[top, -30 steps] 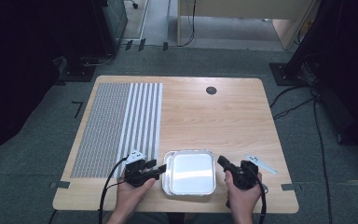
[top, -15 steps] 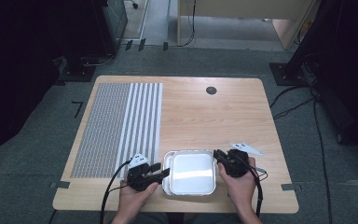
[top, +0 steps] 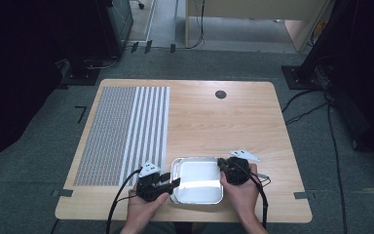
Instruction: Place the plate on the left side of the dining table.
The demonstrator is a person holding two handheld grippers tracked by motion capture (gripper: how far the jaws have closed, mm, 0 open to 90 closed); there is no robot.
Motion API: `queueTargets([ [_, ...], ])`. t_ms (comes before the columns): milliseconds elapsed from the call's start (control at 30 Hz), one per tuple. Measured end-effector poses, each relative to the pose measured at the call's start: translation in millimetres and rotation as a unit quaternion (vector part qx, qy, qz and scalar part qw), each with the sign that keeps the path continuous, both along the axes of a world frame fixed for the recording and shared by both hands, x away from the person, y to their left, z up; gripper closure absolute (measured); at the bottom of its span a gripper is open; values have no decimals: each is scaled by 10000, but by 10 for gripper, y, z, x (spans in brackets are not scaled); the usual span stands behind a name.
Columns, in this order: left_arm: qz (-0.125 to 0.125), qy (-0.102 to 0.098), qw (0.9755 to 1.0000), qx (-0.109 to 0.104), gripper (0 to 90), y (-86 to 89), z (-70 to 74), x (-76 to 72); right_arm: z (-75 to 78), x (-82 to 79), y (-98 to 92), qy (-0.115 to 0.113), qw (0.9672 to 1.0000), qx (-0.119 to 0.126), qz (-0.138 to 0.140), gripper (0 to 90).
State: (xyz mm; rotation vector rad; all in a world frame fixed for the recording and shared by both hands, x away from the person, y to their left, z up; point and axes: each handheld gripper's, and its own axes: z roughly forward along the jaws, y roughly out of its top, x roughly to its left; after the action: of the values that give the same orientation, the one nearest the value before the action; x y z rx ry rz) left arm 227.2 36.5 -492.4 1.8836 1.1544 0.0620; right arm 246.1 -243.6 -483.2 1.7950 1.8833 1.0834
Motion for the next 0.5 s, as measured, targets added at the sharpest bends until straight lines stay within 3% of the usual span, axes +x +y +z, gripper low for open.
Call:
queueTargets([
  [100,-19,2,10000,17,517,-2,7,-12,-20,-18,-23,-35,9998,184,-103,878],
  [233,-21,-14,10000,81,522,-5,10,-28,-42,-35,-43,-131,9993,241,-244,883],
  [367,-16,-46,9999,135,548,-6,6,-34,-63,-29,-86,-121,9986,454,-252,883],
  [500,-54,-16,9998,181,575,-15,3,-46,-69,-31,-97,-167,9982,509,-277,883],
])
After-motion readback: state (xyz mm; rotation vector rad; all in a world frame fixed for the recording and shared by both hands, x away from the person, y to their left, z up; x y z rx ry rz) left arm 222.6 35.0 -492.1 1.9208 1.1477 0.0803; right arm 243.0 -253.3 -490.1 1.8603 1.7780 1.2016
